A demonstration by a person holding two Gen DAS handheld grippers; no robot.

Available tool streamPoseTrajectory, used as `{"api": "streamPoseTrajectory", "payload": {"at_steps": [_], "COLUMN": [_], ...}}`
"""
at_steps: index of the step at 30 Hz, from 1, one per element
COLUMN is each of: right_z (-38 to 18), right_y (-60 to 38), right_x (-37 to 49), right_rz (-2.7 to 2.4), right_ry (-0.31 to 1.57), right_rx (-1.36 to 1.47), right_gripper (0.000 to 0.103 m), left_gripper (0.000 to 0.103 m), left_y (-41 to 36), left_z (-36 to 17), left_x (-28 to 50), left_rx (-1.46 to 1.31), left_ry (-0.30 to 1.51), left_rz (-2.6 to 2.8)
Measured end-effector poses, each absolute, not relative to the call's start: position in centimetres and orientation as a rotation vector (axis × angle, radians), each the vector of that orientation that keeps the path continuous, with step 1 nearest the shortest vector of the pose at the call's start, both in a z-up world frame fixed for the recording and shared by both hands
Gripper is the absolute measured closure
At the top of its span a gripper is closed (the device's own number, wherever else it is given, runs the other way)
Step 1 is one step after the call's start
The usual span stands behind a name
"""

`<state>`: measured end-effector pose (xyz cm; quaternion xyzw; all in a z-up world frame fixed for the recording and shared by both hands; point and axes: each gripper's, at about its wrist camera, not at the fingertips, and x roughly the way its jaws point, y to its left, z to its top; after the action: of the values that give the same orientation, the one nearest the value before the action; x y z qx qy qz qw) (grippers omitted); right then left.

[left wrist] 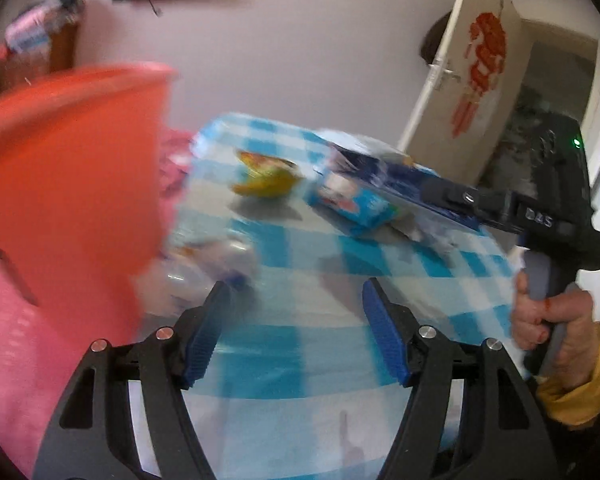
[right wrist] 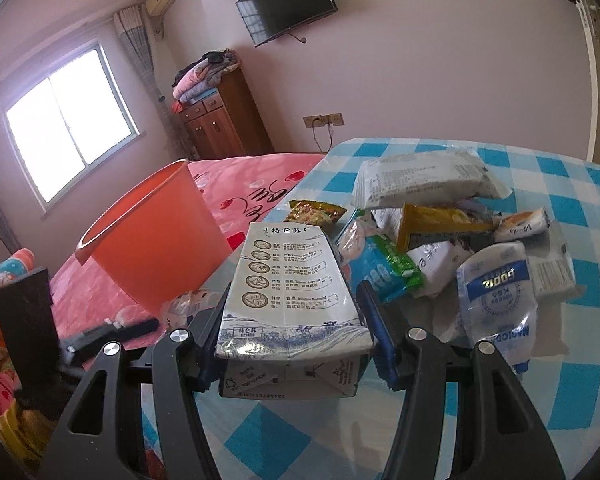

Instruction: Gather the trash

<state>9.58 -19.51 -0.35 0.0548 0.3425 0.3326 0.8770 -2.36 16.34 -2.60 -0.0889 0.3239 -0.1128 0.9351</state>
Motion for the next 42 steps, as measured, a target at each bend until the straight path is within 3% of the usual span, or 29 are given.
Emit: {"api": "streamPoseTrajectory", "payload": {"at_steps": [9,24,31,42], "right_z": [-1.3,-1.6,-2.6,-2.5], "right_y": [-20.2,-23.5,-24.8,-25.4], "right_x": [9.8,9.7,9.3,8.7], "right_rz": [0.708,0.634,0.614,0.608], "right_ry": [0.732,0.722,0.735,0.734], "right_rx": [0.15,0.179,0.197,0.19], "right_gripper": [0.043,0.044,0.043,0.044], "left_gripper": [0.034,0.034,0.033,0.033], "left_y": [20.4,10.7,10.7,10.5], "left_z": [-4.6,-5.5,-2.9,-4.8], "left_x": [-1.2,2.5,3.3,8.0], "left_rx": [-0.179,-0.024,0.169,0.125], "left_ry": [0.746,0.823,0.817,0.894], "left_rz": [-0.036,-0.312,-0.2,-0.162]}}
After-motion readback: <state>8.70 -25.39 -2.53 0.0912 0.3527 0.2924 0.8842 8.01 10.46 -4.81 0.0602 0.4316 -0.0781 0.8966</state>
